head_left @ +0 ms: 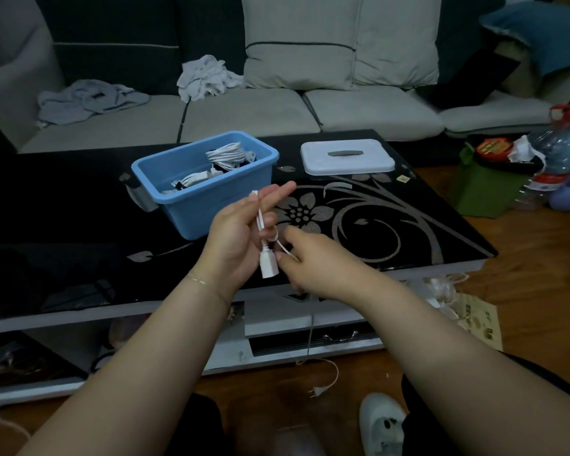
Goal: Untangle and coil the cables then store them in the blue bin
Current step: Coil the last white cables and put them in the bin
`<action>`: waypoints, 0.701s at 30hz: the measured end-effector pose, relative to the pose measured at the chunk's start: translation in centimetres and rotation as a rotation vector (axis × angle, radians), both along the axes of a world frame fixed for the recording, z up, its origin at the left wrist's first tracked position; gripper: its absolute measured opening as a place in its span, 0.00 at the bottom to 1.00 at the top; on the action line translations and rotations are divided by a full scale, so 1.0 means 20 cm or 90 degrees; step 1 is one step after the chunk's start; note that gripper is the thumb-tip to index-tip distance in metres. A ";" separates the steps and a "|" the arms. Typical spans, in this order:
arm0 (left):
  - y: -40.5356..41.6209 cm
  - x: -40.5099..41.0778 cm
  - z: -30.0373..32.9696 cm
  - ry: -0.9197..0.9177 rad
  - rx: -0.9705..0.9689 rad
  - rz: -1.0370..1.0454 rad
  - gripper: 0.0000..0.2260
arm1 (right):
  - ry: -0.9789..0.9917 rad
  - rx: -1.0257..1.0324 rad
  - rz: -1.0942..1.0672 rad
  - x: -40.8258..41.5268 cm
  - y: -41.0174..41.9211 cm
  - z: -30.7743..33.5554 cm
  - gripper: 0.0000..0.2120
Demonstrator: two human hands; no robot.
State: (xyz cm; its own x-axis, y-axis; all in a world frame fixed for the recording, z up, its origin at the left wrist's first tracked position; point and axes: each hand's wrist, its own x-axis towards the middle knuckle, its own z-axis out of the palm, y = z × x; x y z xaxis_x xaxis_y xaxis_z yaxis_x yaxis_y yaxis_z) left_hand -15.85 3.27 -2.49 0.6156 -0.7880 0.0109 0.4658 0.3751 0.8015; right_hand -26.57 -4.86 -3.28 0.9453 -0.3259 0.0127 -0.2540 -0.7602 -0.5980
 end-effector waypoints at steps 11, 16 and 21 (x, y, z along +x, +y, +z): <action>-0.04 -0.07 -0.08 -0.590 0.210 0.159 0.11 | 0.091 -0.105 0.044 -0.04 -0.04 0.04 0.16; -0.05 -0.04 -0.11 -0.947 0.397 0.181 0.12 | 0.064 -0.036 0.048 -0.06 -0.08 0.07 0.03; -0.05 -0.04 -0.10 -0.958 0.437 0.083 0.13 | 0.052 -0.035 0.048 -0.10 -0.16 0.11 0.05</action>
